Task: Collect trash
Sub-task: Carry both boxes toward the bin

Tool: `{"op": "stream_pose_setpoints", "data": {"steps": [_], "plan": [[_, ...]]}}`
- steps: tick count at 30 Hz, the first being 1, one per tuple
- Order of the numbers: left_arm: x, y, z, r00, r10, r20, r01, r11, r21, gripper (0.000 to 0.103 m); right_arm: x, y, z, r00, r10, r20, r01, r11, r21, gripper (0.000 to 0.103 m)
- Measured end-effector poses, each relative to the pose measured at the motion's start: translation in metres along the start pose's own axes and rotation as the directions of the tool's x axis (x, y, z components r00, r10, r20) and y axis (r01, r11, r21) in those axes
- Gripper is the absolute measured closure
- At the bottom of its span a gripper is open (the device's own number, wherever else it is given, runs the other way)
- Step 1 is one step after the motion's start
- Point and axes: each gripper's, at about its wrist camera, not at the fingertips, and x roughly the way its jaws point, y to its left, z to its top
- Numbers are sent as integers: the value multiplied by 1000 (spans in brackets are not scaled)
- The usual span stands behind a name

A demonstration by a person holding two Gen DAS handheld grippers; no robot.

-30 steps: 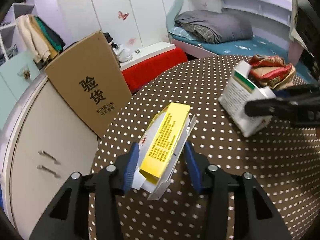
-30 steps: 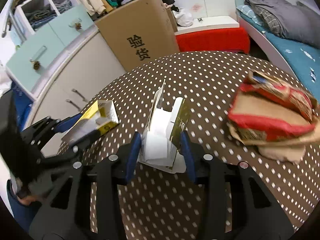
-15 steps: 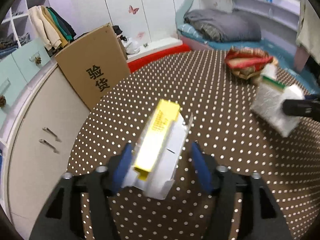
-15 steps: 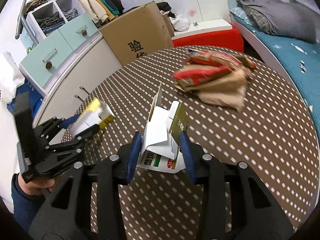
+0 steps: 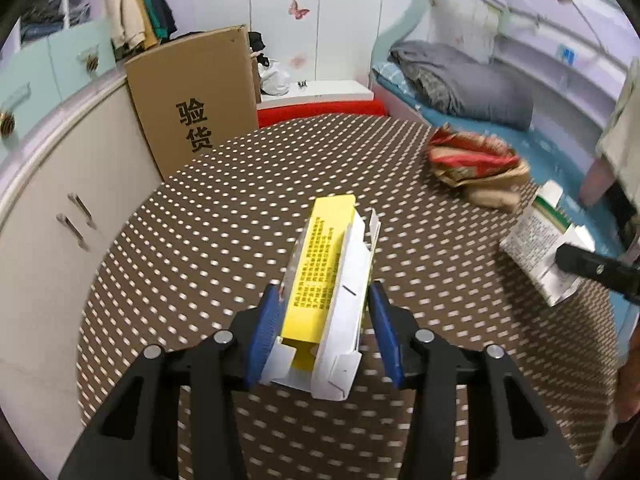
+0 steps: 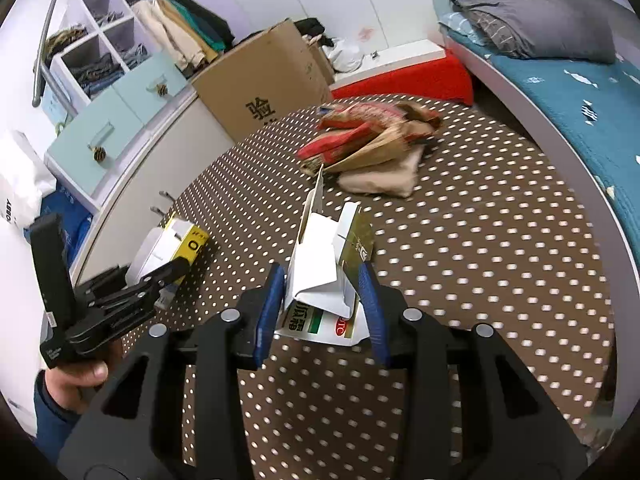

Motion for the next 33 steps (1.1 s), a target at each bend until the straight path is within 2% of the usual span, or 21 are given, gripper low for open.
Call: {"op": "stream_pose_setpoints", "data": {"steps": [5, 12, 17, 24, 29, 33], "plan": [[-17, -30, 3, 998, -39, 48, 41, 998, -40, 58, -29, -23, 7, 998, -12, 57, 10, 999, 39, 65], [-42, -89, 22, 986, -113, 119, 114, 993, -2, 58, -83, -51, 17, 983, -61, 175, 48, 996, 77, 65], [-60, -134, 40, 969, -184, 165, 180, 983, 36, 58, -130, -74, 27, 956, -104, 273, 76, 991, 114, 65], [-74, -199, 55, 938, -285, 196, 273, 958, 85, 58, -194, -115, 28, 904, -200, 378, 137, 973, 187, 65], [-76, -250, 56, 917, -358, 177, 337, 931, 140, 58, -224, -150, 15, 874, -277, 399, 182, 948, 260, 65], [-70, -295, 52, 905, -402, 143, 372, 908, 193, 58, -234, -180, 3, 863, -333, 379, 216, 923, 317, 65]]}}
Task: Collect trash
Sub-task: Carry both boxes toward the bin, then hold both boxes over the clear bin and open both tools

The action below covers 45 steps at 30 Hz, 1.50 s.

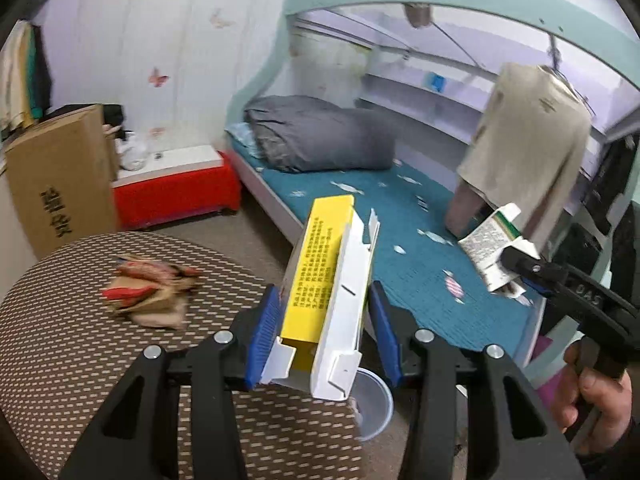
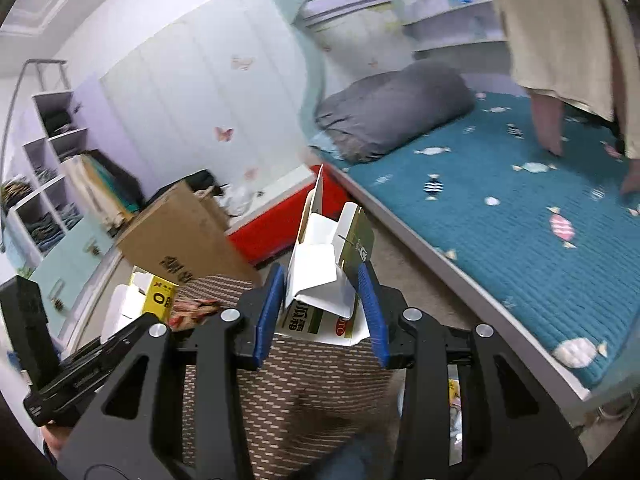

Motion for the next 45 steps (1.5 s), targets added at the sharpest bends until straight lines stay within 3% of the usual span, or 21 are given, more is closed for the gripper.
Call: {"op": "stream_pose_setpoints", "data": {"steps": [10, 17, 24, 26, 27, 28, 29, 33, 45], "plan": [[65, -64, -20, 989, -69, -128, 79, 994, 74, 58, 17, -71, -15, 994, -94, -63, 100, 990, 100, 65], [123, -89, -45, 961, -70, -269, 99, 990, 96, 58, 46, -102, -32, 982, -120, -143, 141, 979, 146, 65], [173, -97, -65, 921, -61, -385, 112, 988, 110, 57, 82, -127, -53, 966, -127, -227, 169, 969, 180, 64], [186, -101, -69, 906, -54, -419, 118, 985, 127, 55, 93, -134, -59, 960, -122, -251, 173, 965, 195, 61], [192, -102, -71, 902, -40, -430, 110, 984, 140, 54, 100, -141, -64, 956, -114, -269, 176, 960, 219, 44], [199, -104, -73, 895, -19, -446, 99, 983, 157, 39, 106, -148, -69, 951, -113, -287, 187, 951, 246, 34], [202, -104, -74, 890, 0, -455, 86, 982, 169, 18, 108, -153, -72, 947, -119, -298, 202, 943, 264, 25], [204, -100, -73, 893, 21, -449, 70, 980, 186, 13, 108, -166, -85, 939, -134, -318, 239, 917, 318, 9], [175, -91, -59, 921, -1, -389, 67, 986, 156, 12, 94, -151, -78, 933, -189, -305, 279, 917, 285, 6]]}}
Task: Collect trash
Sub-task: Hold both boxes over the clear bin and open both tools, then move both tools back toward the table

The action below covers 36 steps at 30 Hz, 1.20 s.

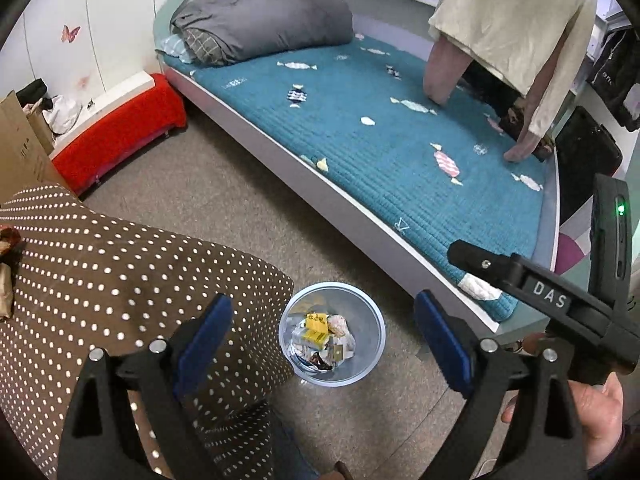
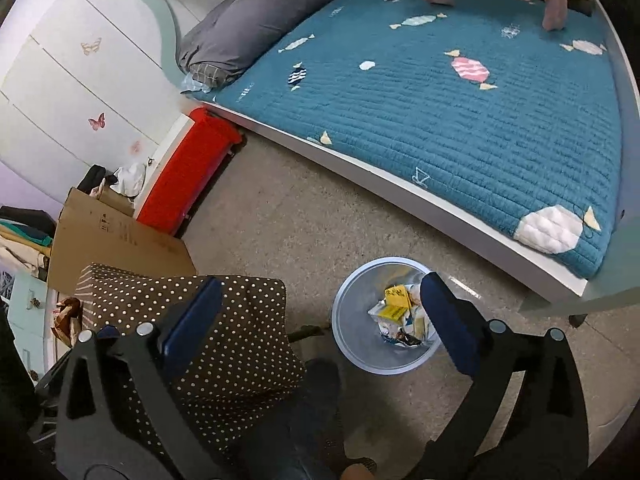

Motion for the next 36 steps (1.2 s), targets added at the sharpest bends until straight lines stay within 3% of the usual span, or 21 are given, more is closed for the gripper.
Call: {"op": "stream_pose_setpoints", "data": {"steps": [19, 28, 36], "plan": [[-83, 27, -7, 988, -6, 153, 12, 999, -34, 12, -50, 80, -3, 995, 42, 89, -29, 990, -135, 6], [-130, 72, -18, 972, 43, 230, -19, 994, -107, 12, -66, 150, -12, 988, 119, 99, -90, 963, -256, 6], [-169, 127, -36, 949, 133, 286, -77, 977, -199, 11, -67, 214, -26, 980, 189, 69, -150, 913, -379, 6]]}}
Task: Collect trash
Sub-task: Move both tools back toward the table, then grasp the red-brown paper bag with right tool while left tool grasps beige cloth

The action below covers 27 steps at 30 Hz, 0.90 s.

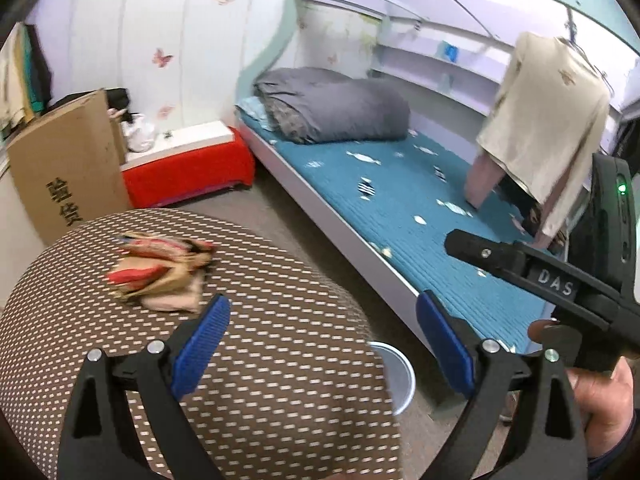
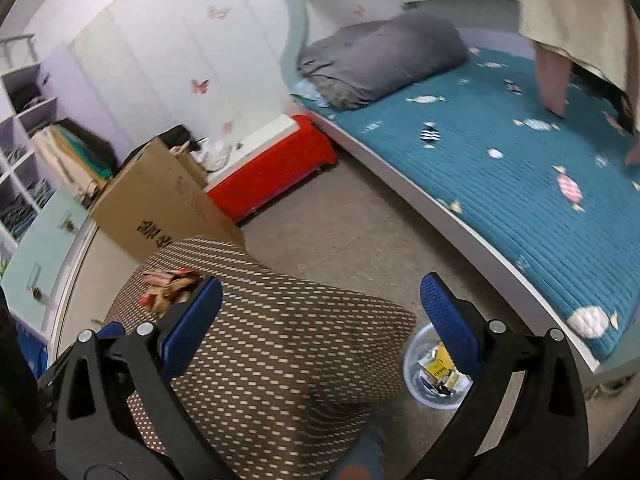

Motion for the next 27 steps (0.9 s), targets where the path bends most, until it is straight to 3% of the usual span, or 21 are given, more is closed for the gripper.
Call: {"op": "stream_pose_setpoints", "data": {"steps": [7, 13, 17, 22, 27], "plan": [[-21, 62, -6, 994, 106, 27, -103, 992, -77, 11, 27, 62, -5, 996, 72, -47, -78, 987, -140, 6], [-33, 122, -13, 974, 225, 35, -218, 966, -143, 11, 68, 122, -16, 986, 119, -120, -147, 953, -265, 6], [-34, 155, -20, 963, 267, 23, -258, 949, -183, 11, 99, 156, -20, 975, 139, -174, -192, 922, -338, 6], [-24, 193, -30, 958, 287, -18, -283, 931, -229, 11, 144, 200, -31, 962, 104, -254, -218, 850, -480, 6], [-15, 219, -41, 955, 292, -52, -295, 919, -263, 11, 178, 229, -51, 945, 42, -324, -253, 723, -643, 6]]}}
